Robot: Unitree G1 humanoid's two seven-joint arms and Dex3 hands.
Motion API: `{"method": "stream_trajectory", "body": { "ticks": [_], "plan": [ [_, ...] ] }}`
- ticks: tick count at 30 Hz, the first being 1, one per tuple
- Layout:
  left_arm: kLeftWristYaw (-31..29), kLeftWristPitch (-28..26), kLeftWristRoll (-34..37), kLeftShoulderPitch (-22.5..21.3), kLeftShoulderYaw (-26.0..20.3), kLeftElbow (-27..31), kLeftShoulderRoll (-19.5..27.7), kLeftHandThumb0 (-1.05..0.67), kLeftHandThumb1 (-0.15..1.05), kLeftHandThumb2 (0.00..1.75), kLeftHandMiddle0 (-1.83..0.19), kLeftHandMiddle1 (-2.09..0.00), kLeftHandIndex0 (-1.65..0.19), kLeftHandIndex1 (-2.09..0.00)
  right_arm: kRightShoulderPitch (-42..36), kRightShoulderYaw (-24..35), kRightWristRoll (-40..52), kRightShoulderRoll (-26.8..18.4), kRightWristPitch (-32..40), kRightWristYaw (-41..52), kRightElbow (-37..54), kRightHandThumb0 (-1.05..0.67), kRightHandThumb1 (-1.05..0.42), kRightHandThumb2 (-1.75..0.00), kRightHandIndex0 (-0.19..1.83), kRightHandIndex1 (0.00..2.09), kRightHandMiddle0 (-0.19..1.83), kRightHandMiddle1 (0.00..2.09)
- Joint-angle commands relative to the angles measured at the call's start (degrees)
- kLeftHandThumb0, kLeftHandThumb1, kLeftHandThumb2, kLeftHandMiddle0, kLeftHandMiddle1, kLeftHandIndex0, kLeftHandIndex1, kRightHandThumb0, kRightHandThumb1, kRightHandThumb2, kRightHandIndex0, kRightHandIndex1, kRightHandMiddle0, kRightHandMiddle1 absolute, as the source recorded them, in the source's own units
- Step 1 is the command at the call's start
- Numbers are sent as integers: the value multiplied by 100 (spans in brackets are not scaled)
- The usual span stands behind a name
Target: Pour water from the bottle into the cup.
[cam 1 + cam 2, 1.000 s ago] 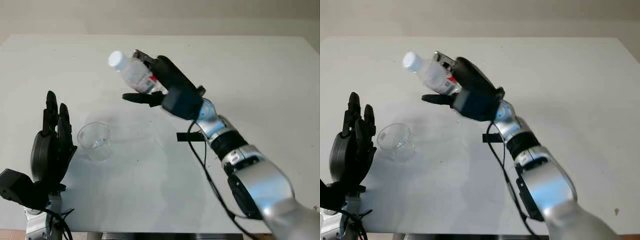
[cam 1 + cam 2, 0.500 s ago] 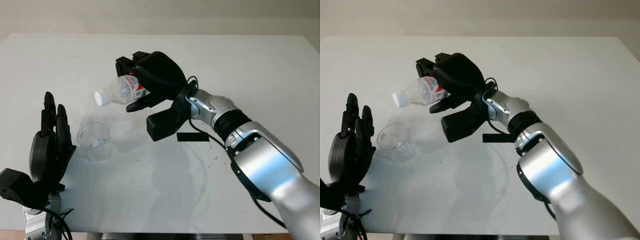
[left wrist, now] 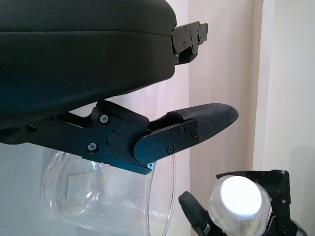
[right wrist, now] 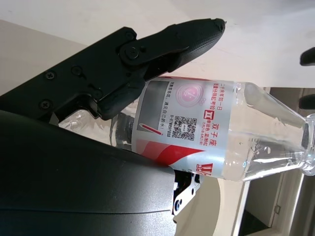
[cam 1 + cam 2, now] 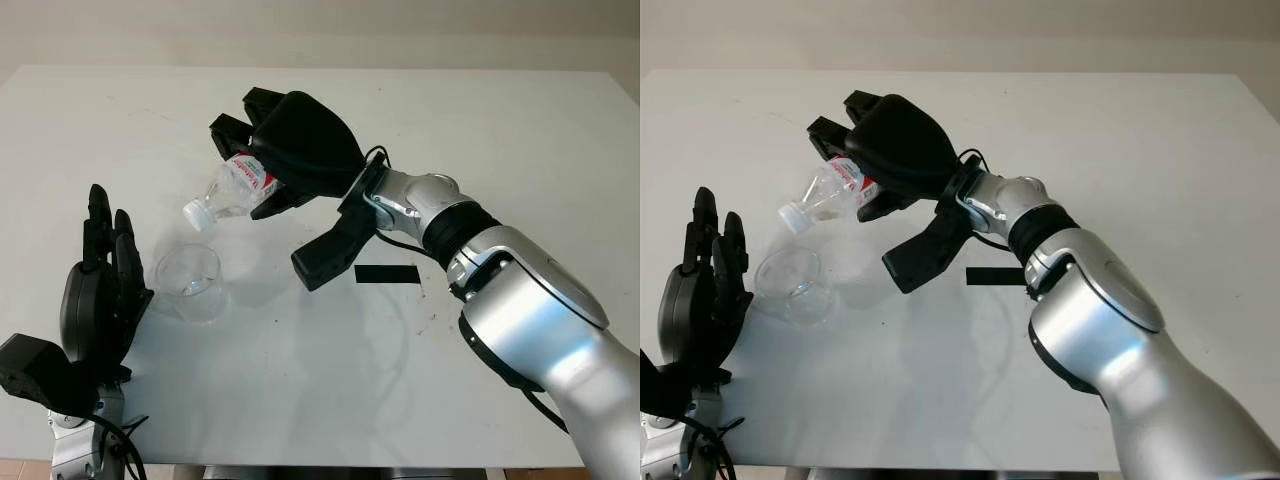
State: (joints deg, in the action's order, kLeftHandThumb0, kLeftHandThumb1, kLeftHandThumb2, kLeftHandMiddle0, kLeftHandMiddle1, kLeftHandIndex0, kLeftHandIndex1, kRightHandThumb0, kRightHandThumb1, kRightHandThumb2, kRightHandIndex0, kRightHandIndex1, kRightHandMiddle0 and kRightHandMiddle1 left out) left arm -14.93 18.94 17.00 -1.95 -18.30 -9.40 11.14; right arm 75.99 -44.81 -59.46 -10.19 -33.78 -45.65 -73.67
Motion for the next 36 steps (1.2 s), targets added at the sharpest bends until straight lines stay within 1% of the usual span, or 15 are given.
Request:
{"method": "stream_trajectory", "body": {
  "ticks": [1,6,11,13,14,16,18,19,22,24,26,29,31,34,36],
  "plan": [
    [11,105,-3,38,65,-155,-151,-65,105,70,19,0,19,0,219,-27,13,96,-28,-113,23,-49,-105,-29,128,209,89,209],
    [49,116,-20,52,76,-128,-176,-66,105,70,19,0,19,0,256,-226,-160,133,69,-278,23,-48,-105,-25,129,209,90,209],
    [78,118,-13,67,86,-97,-214,-65,105,71,19,0,19,0,295,-420,-325,127,163,-479,27,-48,-105,-19,127,209,80,209],
    [92,116,-11,61,91,-106,-230,-65,105,70,19,0,19,0,322,-543,-454,104,197,-630,30,-47,-105,-17,126,209,73,209],
    [98,119,-13,59,95,-110,-238,-66,105,70,19,0,19,0,338,-607,-526,92,222,-713,30,-46,-105,-17,126,209,64,209],
    [101,129,-35,60,110,-111,-237,-66,105,70,19,0,19,0,366,-706,-635,68,261,-827,25,-46,-105,-19,126,209,58,209],
    [112,117,-56,63,120,-99,-228,-66,105,71,19,0,19,0,378,-762,-693,55,256,-940,20,-46,-105,-15,123,209,45,197],
    [122,108,-60,65,123,-83,-232,-66,105,70,19,0,19,0,390,-815,-758,49,301,-1010,23,-45,-105,-12,122,209,44,190],
    [142,89,-58,64,129,-57,-236,-66,105,70,19,0,19,0,428,-993,-960,38,493,-1273,26,-47,-105,-13,124,209,45,197],
    [137,83,-50,63,133,-47,-233,-67,105,70,19,0,19,0,451,-1102,-1086,35,634,-1418,17,-49,-105,-15,127,209,53,207],
    [126,94,-49,69,130,-53,-228,-67,105,70,19,0,19,0,478,-1161,-1121,26,633,-1398,3,-49,-105,-20,130,209,62,209],
    [110,112,-51,74,128,-67,-224,-67,105,70,19,0,19,0,515,-1280,-1236,9,675,-1529,-2,-50,-105,-16,127,209,39,200],
    [105,109,-45,84,128,-65,-227,-67,105,70,19,0,19,0,518,-1299,-1241,11,678,-1590,-10,-50,-105,-14,126,209,42,207],
    [92,120,-24,85,120,-81,-237,-67,105,70,19,0,19,0,517,-1352,-1275,14,781,-1737,-16,-50,-105,-12,127,209,47,209],
    [101,114,-22,74,115,-93,-246,-66,105,70,19,0,19,0,500,-1333,-1238,20,757,-1831,-26,-50,-105,-13,129,209,56,209]
  ]
}}
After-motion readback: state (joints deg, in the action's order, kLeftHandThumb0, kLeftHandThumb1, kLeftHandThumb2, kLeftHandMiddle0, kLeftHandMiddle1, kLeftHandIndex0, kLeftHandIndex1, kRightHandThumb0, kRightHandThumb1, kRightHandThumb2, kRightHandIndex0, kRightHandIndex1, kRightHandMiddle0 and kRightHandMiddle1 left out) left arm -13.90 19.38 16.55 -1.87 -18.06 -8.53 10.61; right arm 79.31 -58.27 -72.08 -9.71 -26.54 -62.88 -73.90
